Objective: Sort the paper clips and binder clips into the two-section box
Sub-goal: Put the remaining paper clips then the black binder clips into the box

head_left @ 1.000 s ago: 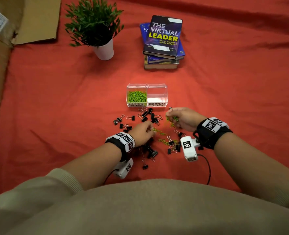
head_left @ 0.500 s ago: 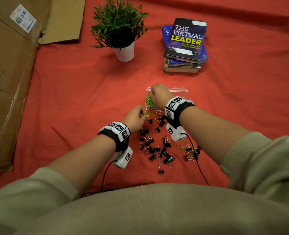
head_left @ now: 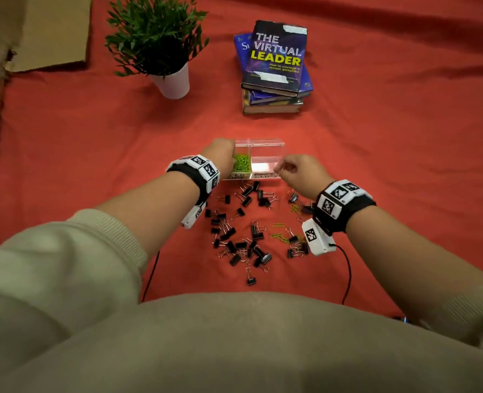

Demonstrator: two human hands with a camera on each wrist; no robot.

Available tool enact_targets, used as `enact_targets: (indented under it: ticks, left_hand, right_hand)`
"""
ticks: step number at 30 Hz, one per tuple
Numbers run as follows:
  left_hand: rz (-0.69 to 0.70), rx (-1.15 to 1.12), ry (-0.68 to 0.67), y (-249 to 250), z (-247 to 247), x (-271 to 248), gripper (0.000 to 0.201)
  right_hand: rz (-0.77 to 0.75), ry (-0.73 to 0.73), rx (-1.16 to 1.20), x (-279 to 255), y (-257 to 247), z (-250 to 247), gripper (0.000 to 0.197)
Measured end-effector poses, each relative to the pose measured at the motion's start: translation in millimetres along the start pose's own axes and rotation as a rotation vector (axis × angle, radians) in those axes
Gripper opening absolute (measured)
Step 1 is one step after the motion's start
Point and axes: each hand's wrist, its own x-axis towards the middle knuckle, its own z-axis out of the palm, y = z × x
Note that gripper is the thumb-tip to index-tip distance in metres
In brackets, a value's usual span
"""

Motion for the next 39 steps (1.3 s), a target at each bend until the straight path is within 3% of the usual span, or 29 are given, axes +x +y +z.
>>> enact_targets:
  ticks: [2,8,12,15,18,24,31,33,37,39]
  left_hand:
    - [0.026,0.026,0.016,6,4,-2,0.022]
    - [0.153,0.093,0.269,28,26,-36,0.024]
    - [0.266,0.060,0.048,55,71,-60,0.015]
    - [0.331,0.118,-0.073,69,102,-72,0.022]
    - [0.327,0.142,-0.144,74,116,-77,0.035]
    - [0.351,0.161,-0.137,74,123,-82,0.032]
    - [0.388,0.218,-0.115,74,127,-87,0.018]
    - [0.379,0.239,-0.111,75,128,-89,0.018]
    - [0.359,0.266,-0.117,77,131,-91,0.022]
    - [0.354,0.246,-0.111,77,129,-89,0.024]
  right_hand:
    - [0.073,-0.044,-0.045,-15,23,1,0.015]
    - [0.147,-0.128,-0.260,-46,66,20,0.011]
    - [0.064,-0.079,-0.372,-48,71,33,0.025]
    - [0.033,-0.070,-0.411,-48,74,40,0.030]
    - [-0.041,-0.044,-0.456,-49,78,46,0.023]
    - [-0.220,-0.056,-0.561,-51,75,51,0.009]
    - [-0.282,-0.169,-0.679,-47,75,55,0.028]
    - [-0.252,-0.178,-0.609,-47,74,53,0.029]
    - [-0.027,-0.121,-0.157,-45,75,38,0.007]
    - [0.055,-0.100,0.072,-43,78,29,0.008]
